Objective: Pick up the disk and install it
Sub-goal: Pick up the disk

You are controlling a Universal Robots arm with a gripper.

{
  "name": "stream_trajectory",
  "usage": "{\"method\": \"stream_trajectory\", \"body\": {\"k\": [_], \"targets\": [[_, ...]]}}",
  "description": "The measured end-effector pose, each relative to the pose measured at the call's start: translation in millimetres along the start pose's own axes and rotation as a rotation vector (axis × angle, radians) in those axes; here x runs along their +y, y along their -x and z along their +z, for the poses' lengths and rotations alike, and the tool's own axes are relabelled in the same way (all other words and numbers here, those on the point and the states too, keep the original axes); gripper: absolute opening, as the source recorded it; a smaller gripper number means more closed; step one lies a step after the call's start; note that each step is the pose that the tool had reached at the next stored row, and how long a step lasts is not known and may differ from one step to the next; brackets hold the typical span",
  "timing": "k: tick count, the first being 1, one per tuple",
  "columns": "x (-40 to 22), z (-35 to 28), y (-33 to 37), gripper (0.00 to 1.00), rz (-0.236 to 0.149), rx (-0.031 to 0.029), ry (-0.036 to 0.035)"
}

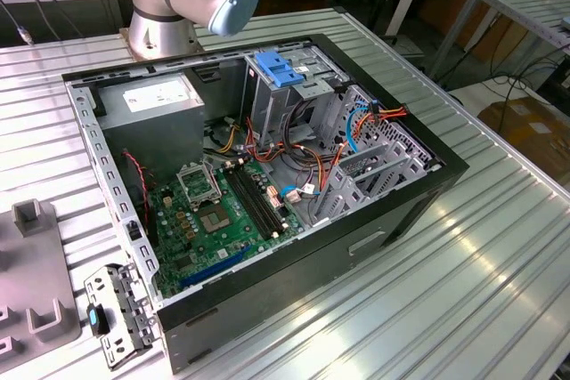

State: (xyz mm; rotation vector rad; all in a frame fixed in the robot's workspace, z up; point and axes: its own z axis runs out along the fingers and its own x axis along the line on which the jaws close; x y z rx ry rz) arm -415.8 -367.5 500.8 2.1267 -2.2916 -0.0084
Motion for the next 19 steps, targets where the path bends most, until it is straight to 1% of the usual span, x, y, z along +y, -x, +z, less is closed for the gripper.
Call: {"method": "stream_trajectory", "body": {"k": [7,10,11,12,13,15,19], "targets": [[-11.2,-0.2,0.8,0.37,0.0,0.0,0.0],[-17.5,-0.2,1.3,0.37,0.0,-0.0001,-0.0001],[-18.7,-0.3,1.4,0.37,0.0,0.0,-0.0001],[-20.8,-0.3,1.6,0.37,0.0,0.0,0.0],[-27.8,-0.4,2.1,0.37,0.0,0.0,-0.0001],[-31.9,-0.5,2.4,0.37,0.0,0.0,0.0],[-38.1,-0.6,2.9,0.37,0.0,0.0,0.0]]}}
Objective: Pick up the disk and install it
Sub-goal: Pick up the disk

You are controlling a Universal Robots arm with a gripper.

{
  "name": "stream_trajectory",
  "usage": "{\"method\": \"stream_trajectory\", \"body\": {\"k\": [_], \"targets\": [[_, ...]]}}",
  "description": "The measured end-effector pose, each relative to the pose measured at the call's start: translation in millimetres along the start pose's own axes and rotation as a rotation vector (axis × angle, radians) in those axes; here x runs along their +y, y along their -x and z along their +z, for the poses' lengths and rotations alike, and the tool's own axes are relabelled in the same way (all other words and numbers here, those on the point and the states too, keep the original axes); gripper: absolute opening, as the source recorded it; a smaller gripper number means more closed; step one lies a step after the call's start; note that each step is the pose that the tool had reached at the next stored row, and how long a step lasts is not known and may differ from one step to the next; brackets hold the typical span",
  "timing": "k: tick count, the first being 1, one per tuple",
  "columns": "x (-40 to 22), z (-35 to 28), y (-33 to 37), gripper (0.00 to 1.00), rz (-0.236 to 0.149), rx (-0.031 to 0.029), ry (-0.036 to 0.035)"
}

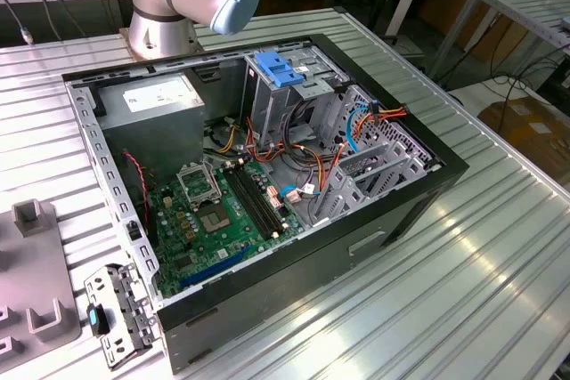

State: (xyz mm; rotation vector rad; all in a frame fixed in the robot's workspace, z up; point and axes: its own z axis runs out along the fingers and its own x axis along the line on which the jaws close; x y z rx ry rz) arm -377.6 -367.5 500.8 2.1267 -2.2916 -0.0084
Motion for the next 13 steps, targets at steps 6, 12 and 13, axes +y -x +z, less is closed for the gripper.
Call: {"method": "stream_trajectory", "body": {"k": [6,12,13], "targets": [[-13.4,-0.2,0.9,0.37,0.0,0.0,0.0],[-14.7,0.0,-7.0,0.37,-0.007,0.0001,-0.0001],[-16.0,0.1,-9.1,0.37,-0.007,0.0001,-0.0001]]}}
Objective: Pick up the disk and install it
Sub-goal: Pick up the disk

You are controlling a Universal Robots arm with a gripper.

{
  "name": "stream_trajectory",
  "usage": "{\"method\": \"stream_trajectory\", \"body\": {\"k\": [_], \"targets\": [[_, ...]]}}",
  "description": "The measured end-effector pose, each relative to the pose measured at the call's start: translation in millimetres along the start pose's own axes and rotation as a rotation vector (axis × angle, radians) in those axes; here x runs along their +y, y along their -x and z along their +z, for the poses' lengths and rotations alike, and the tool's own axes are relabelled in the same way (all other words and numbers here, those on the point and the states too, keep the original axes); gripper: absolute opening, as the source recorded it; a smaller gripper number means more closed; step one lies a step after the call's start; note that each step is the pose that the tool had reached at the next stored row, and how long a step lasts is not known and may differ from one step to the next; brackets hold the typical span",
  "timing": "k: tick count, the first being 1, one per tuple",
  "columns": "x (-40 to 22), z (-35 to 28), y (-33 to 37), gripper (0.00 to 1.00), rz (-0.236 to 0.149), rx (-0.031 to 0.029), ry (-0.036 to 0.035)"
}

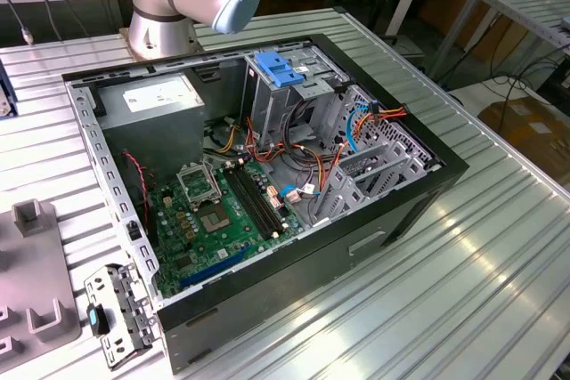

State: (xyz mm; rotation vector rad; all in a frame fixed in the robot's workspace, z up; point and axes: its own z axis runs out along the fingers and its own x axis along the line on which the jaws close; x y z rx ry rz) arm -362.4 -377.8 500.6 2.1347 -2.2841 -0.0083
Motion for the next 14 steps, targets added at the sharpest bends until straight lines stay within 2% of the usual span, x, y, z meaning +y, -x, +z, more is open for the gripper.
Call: {"method": "stream_trajectory", "body": {"k": [5,7,8,14], "targets": [[-10.1,-0.1,-2.8,0.37,0.0,0.0,0.0001],[-18.6,-0.3,-3.0,0.37,0.0,0.0,0.0001],[-26.6,-0.4,-2.8,0.37,0.0,0.0,0.0001],[-43.6,-0.6,-2.3,0.37,0.0,0.0,0.0]]}}
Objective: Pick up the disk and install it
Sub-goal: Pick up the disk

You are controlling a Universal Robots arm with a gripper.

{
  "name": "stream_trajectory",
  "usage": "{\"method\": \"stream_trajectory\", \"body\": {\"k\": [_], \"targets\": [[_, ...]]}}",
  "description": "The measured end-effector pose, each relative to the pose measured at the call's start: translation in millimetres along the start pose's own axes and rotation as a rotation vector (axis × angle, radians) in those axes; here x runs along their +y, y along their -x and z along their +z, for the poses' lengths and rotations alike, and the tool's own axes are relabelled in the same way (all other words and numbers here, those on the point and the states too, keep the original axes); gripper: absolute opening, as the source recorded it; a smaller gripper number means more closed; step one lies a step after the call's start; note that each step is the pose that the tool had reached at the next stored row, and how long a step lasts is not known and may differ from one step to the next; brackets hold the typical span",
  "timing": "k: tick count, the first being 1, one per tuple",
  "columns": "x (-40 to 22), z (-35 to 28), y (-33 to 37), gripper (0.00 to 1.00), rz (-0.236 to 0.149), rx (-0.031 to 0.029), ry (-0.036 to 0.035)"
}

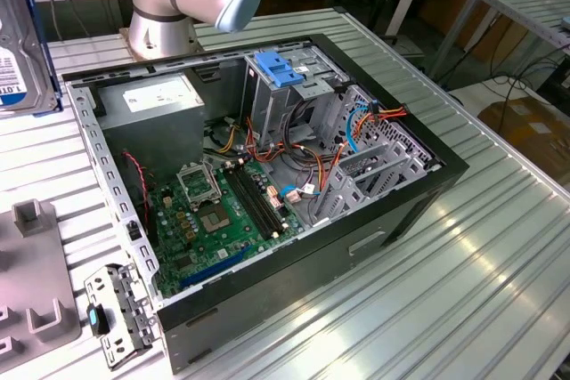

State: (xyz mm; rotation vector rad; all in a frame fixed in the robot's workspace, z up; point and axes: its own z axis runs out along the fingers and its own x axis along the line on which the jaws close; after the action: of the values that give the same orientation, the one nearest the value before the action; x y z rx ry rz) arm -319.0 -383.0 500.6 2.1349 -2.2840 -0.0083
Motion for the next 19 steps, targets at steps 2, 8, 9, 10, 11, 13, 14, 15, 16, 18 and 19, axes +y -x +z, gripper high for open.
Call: {"method": "stream_trajectory", "body": {"k": [2,8,9,10,11,13,14,15,16,18,19], "targets": [[-8.7,-0.2,0.3,0.37,0.0,0.0,0.0],[-30.0,-0.5,0.9,0.37,0.0,0.0,0.0001],[-33.0,-0.5,1.0,0.37,0.0,0.0001,0.0001],[-35.3,-0.5,1.0,0.37,0.0,0.0,-0.0001],[-37.6,-0.5,1.1,0.37,0.0,0.0,0.0],[-42.9,-0.6,1.3,0.37,0.0,0.0,0.0],[-46.4,-0.6,1.5,0.37,0.0,0.0,0.0],[-49.9,-0.7,1.6,0.37,0.0,0.0,0.0],[-52.1,-0.8,1.8,0.37,0.0,0.0001,0.0001],[-56.9,-0.8,2.1,0.37,0.0,0.0,0.0001],[-59.5,-0.9,2.2,0.37,0.0,0.0,0.0]]}}
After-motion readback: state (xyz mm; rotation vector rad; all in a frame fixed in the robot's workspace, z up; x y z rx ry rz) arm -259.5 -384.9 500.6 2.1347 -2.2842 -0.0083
